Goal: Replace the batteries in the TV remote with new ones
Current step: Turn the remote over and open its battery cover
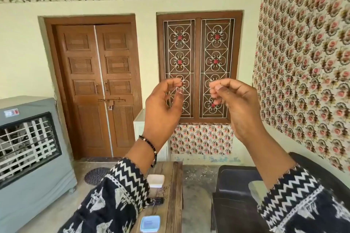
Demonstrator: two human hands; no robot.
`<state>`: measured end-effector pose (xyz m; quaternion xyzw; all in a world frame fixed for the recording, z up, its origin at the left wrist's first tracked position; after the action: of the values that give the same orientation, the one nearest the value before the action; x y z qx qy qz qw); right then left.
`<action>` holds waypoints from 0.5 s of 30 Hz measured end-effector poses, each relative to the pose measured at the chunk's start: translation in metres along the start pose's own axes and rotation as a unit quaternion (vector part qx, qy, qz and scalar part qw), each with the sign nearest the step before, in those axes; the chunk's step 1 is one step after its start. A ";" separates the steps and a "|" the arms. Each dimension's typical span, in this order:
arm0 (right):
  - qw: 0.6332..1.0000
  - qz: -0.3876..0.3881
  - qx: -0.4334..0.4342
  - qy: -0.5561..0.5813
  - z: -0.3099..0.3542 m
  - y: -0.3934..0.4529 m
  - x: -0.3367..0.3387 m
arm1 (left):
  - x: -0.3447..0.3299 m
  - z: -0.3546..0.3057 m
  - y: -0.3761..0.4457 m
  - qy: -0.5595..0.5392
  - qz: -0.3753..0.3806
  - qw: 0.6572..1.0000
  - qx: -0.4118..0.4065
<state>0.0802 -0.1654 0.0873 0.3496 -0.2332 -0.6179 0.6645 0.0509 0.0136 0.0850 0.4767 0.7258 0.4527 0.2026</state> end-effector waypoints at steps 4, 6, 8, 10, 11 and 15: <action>0.999 0.011 -0.046 0.007 -0.038 -0.016 0.008 | -0.003 0.029 -0.016 0.010 -0.017 0.999 0.044; 0.997 0.016 -0.073 0.017 -0.066 -0.029 0.012 | -0.008 0.052 -0.031 0.014 -0.017 0.997 0.076; 0.995 0.016 -0.097 0.029 -0.092 -0.039 0.015 | -0.011 0.077 -0.047 0.019 -0.013 0.994 0.102; 0.991 0.016 -0.126 0.032 -0.123 -0.048 0.015 | -0.015 0.105 -0.063 0.028 -0.014 0.991 0.127; 0.989 0.014 -0.141 0.032 -0.141 -0.052 0.016 | -0.017 0.120 -0.071 0.030 -0.015 0.989 0.141; 0.978 0.020 -0.205 0.040 -0.216 -0.062 0.010 | -0.022 0.188 -0.102 0.034 -0.019 0.979 0.201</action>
<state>0.2008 -0.1364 -0.1005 0.2257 -0.0815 -0.6245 0.7433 0.1455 0.0679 -0.0999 0.4779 0.8175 0.3095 0.0864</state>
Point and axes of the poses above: each hand's wrist, its own y-axis towards the middle knuckle, its own x-axis out of the back of the hand, z = x × y, the point moved 10 cm from there along y, towards the middle knuckle, and after that the axes turned 2 degrees about y, right-handed, at the moved point
